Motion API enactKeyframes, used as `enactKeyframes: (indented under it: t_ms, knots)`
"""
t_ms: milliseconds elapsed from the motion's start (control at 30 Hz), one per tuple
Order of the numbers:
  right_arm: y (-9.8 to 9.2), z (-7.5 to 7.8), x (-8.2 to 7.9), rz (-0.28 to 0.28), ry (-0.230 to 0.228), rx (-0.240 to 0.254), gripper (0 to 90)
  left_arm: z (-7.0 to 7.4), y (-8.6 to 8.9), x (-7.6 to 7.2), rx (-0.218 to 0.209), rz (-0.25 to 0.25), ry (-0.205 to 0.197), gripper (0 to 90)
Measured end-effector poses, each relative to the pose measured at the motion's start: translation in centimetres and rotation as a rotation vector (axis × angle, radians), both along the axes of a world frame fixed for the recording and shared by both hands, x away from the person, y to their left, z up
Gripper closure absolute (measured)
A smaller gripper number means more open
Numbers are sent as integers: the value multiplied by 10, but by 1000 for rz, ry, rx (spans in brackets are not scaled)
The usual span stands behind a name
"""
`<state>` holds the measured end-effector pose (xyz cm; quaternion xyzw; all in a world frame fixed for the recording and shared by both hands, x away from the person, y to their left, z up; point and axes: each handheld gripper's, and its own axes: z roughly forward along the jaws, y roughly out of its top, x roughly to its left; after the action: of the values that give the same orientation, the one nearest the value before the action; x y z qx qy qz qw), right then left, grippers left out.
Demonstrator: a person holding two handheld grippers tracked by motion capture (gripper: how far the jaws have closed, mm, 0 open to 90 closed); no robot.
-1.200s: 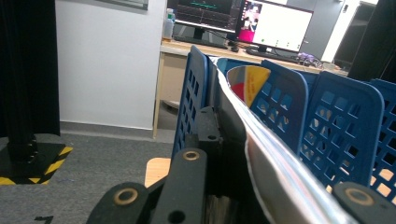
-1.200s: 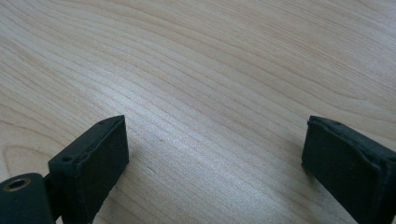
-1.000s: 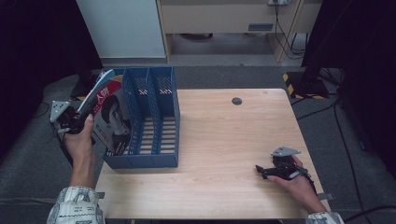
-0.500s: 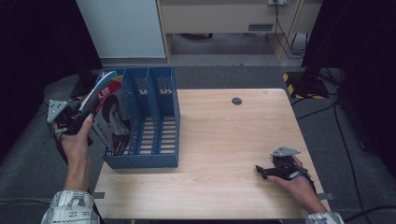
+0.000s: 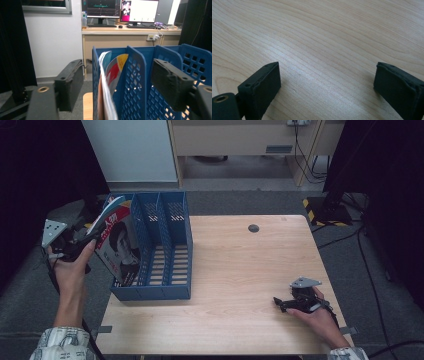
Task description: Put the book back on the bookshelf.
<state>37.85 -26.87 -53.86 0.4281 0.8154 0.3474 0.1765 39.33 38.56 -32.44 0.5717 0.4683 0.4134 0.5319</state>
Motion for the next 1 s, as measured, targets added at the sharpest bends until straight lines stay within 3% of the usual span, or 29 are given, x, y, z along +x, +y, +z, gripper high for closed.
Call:
enactKeyframes:
  t_ms: [133,267,533,1000]
  knots:
    - [0,0,0,0,0,0,75,8,-8,-3,37,-17,6,184]
    - [0,0,0,1,1,0,75,13,-17,-4,34,-52,36,144]
    - [0,0,0,1,0,0,75,17,-45,-4,104,-113,50,110]
    - [0,0,0,3,1,-1,73,-14,-87,21,122,-211,157,66]
